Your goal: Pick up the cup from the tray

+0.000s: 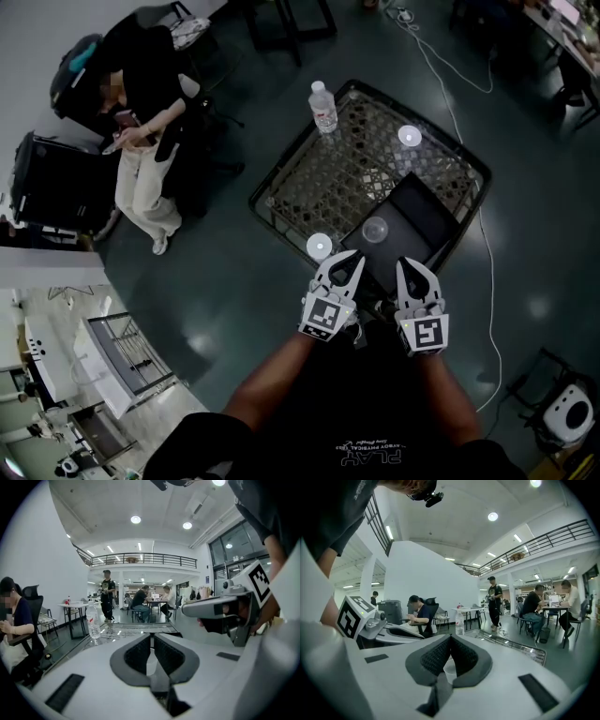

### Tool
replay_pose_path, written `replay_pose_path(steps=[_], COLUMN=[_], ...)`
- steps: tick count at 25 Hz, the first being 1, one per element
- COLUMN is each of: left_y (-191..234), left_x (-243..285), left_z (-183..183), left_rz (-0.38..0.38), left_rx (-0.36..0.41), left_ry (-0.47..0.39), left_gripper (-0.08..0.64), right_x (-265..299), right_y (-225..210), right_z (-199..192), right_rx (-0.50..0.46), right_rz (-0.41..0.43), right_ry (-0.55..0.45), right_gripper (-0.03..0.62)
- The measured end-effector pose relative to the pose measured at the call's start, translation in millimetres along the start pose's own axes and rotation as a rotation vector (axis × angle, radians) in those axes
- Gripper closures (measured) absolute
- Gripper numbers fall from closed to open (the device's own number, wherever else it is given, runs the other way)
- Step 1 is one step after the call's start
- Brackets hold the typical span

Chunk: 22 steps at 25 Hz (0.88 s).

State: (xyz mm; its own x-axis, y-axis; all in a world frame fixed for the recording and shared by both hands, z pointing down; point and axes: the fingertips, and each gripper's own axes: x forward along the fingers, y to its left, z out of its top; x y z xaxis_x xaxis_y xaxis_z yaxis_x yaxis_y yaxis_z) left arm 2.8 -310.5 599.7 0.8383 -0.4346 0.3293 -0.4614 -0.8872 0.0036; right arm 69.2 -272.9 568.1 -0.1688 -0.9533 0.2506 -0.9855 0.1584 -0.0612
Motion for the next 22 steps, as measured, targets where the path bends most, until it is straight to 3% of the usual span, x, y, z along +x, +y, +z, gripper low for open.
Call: replay_pose_path(steps=[4, 8, 12, 15, 22], left_y=[4.9, 4.9, 6.0, 7.2, 7.9], left_x=[13.8, 30.9, 46.3, 60.5, 89.1], left_z=[-17.9, -38.4, -63.4, -79.4, -103.0], left_rz=[0.034, 0.017, -0.005, -0.031, -0.030], left_rx=[-0.007, -0.011, -0.021, -0.021, 0.029], left_ry=[0.010, 0.044, 0.102, 0.153, 0.234], left_gripper=[0.529, 0.403, 0.364, 0.260, 0.249], right_x=[8.3, 12.1, 12.9, 15.2, 15.5], right_y=[-2.0, -3.4, -4.9, -6.9, -7.9], right_z=[-5.9, -14.5, -21.5, -22.3, -25.1], right_rx=[0.008, 0.039, 0.054, 0.070, 0.090], right_rz=[0.003, 0.009, 0.014, 0.014, 0.035], right_ry=[0.016, 0.026, 0.020, 0.031, -0.009], right_gripper=[0.583, 0.583, 0.583, 0.583, 0.583])
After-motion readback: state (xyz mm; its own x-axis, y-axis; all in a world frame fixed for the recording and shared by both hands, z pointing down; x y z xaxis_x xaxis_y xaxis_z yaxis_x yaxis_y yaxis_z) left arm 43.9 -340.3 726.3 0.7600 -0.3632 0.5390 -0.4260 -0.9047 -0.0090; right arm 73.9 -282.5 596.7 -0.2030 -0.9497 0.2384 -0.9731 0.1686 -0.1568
